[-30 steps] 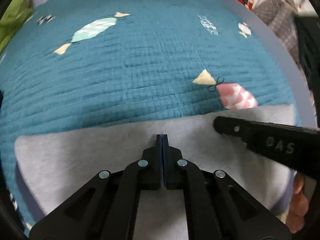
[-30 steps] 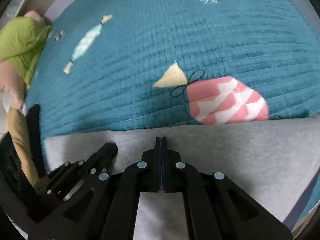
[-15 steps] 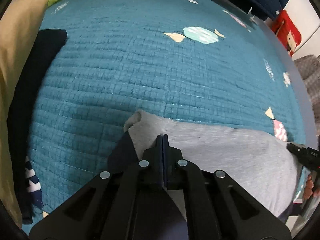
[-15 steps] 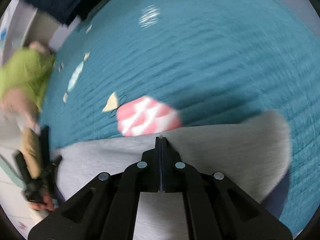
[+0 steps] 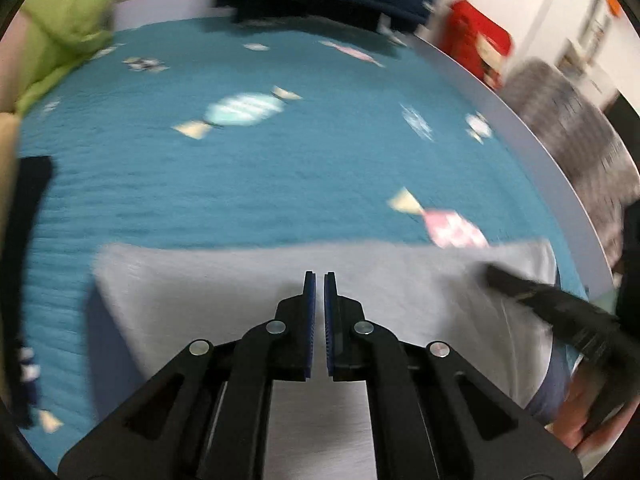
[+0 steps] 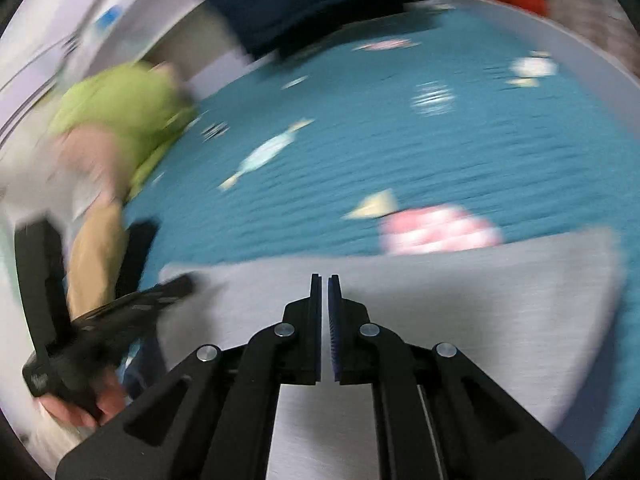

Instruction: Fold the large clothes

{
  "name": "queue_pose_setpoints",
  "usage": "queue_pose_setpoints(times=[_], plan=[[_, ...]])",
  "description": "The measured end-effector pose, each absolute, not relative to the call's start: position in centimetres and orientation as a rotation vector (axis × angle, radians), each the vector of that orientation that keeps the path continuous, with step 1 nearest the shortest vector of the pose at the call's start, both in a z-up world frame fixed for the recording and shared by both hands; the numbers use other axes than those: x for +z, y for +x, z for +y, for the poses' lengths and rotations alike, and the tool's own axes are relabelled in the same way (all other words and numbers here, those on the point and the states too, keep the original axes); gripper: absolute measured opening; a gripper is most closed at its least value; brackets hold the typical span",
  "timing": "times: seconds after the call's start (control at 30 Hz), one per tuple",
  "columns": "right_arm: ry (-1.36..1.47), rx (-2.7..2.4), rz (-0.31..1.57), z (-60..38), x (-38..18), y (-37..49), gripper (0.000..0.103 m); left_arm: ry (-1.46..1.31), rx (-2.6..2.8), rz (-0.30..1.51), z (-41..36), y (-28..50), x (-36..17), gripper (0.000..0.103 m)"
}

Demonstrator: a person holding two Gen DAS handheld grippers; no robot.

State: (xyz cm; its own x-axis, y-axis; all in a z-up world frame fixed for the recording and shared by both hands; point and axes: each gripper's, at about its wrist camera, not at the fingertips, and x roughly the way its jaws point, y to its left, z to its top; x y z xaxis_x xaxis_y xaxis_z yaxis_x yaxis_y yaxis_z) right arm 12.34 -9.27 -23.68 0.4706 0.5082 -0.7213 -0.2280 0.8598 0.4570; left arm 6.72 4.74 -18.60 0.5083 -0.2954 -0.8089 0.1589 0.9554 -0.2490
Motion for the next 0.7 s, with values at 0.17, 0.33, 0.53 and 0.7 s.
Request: queue_pose_setpoints(times=[0.17,0.33,0.53,0.7], plan=[[0.290,0.511,0.975,-10.4,-27.2,10.2,0.000,-0.068,-0.309,0.926,4.7,4.4,-21.0,0.002],[0.348,0.482,0.955,-17.7,-26.4,8.6,0.000,0.024,-0.114,0.911,9.5,2.3,-21.1,0.002],[0.254,0.221,0.971,-22.4,-23.4,6.3,0.000,0.004,0.163,1.029,17.8,-1.2,-21.5,0.003],[0.325,0.187,0.945,-22.5,-20.7,4.9,0.007,-0.070,0.142,1.009,17.8,-3.2,-18.3,0.003]])
